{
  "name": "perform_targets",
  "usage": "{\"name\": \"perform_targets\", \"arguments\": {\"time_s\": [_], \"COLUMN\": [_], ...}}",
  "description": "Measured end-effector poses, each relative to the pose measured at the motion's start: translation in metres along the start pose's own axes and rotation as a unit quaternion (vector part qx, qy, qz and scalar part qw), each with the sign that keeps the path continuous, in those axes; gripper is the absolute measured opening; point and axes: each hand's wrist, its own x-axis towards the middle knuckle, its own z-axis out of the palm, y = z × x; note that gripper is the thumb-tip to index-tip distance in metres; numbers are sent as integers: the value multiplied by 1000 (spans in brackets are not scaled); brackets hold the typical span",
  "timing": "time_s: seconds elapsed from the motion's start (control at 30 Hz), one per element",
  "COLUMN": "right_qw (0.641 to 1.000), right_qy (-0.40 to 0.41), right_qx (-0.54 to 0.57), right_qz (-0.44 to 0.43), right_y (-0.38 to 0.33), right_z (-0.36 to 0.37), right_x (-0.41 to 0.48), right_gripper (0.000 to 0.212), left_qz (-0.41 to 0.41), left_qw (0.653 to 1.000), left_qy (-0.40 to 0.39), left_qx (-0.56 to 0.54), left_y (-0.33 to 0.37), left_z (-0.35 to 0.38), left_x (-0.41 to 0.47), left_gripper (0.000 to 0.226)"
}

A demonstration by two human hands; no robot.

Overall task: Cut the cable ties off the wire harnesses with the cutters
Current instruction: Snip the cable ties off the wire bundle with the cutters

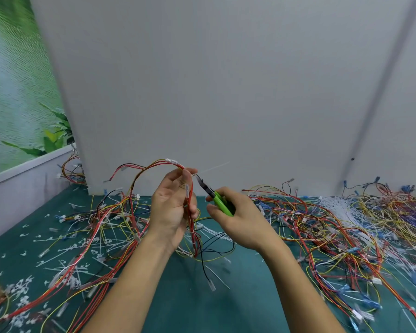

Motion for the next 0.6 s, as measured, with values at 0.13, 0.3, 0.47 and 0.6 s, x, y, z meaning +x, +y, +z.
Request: {"name": "perform_targets", "arguments": {"time_s": [0.13,0.3,0.47,0.6], "right_qw": [1000,1000,997,995], "right_qy": [-1,-1,-19,-29], "right_qx": [4,28,65,86], "right_qz": [-4,10,30,40], "right_y": [-2,-3,-6,-9], "right_z": [1,6,6,7], "right_x": [0,-1,-1,-1], "right_gripper": [14,20,24,24], "left_qz": [-1,-18,-16,-9], "left_qw": [1000,1000,998,996], "left_qy": [-7,16,20,20], "left_qx": [10,11,50,90], "left_y": [-1,-3,-5,-6], "left_z": [0,3,0,-3], "left_x": [-1,-2,-1,0], "left_gripper": [20,23,30,32]}}
